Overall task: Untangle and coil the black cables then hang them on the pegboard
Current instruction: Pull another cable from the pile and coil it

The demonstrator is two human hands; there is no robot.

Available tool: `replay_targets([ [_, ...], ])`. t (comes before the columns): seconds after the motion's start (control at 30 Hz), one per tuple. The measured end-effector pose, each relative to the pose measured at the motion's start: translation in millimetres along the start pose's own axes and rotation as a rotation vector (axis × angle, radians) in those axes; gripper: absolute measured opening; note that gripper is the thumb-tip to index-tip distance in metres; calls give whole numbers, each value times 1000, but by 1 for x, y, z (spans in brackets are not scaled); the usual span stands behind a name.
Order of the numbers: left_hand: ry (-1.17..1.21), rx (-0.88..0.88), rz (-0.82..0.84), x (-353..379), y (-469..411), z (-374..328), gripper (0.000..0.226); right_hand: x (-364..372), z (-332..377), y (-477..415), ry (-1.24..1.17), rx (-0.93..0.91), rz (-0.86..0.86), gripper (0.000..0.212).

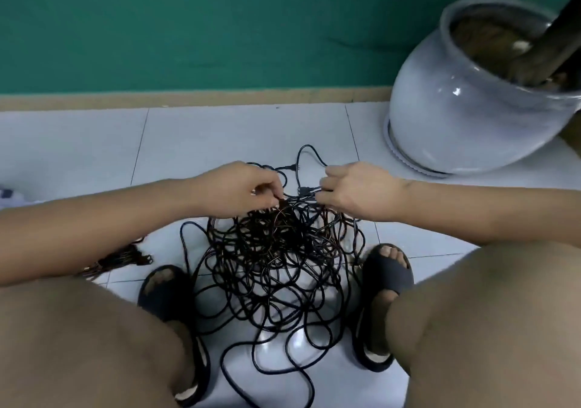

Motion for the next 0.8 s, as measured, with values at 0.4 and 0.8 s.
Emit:
replay_targets([
  [0.4,-25,-52,-202,-97,59,-100,39,-183,10,1,47,314,-224,18],
  [0.8,354,-94,-604,-127,82,-153,10,-308,24,-8,-115,650,-710,16],
])
Point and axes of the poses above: each hand's wrist, its own y-axis away from the middle knuckle, its own x-axis out of the palm, z = x × y, the point moved 1 cm from there along -y, towards the middle knuckle, and after that the axes turned 4 degrees about -y, right-handed, at the moved point
